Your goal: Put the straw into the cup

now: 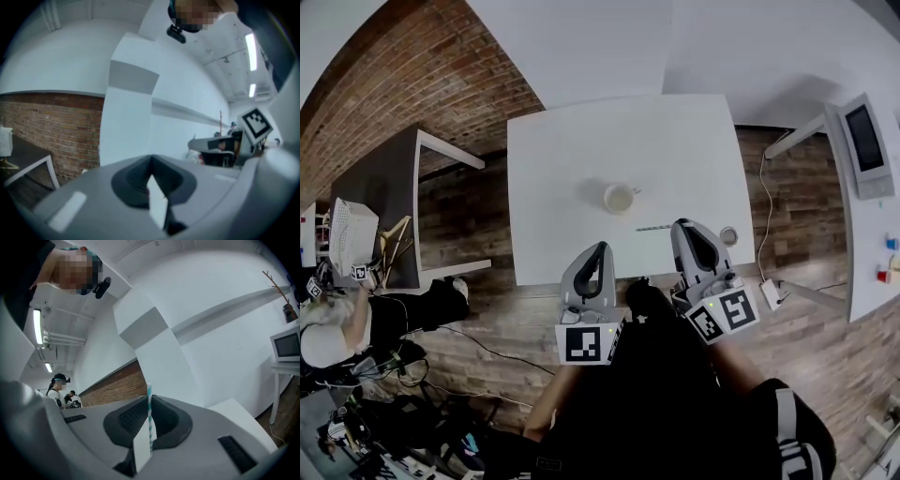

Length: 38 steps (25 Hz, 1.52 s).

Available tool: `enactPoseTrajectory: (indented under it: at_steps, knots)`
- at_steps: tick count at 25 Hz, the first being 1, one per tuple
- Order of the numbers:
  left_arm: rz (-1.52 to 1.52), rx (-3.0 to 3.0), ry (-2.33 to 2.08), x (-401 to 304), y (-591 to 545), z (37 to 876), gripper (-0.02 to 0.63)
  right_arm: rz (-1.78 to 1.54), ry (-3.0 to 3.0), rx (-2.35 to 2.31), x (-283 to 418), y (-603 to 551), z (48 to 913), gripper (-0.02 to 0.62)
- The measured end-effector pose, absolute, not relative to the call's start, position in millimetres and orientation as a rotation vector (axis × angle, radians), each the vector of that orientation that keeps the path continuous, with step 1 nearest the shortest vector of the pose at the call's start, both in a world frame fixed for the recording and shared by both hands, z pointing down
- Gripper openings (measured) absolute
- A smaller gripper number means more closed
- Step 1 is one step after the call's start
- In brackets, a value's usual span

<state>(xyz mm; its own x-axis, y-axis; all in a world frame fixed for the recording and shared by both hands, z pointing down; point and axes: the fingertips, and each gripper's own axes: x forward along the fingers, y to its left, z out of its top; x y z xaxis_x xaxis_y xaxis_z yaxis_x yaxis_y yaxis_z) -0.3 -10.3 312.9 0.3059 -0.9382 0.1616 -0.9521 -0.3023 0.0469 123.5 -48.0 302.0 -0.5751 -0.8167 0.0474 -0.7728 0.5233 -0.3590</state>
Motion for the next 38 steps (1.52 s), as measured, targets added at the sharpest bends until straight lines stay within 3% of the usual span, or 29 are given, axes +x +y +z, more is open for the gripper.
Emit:
enactPoseTrajectory:
  at_steps: [38]
  knots:
    - [0.157,2.323,-1.784,-30,-67,354,0.003,-0.616,2.63,-1.391,85,-110,346,0.023]
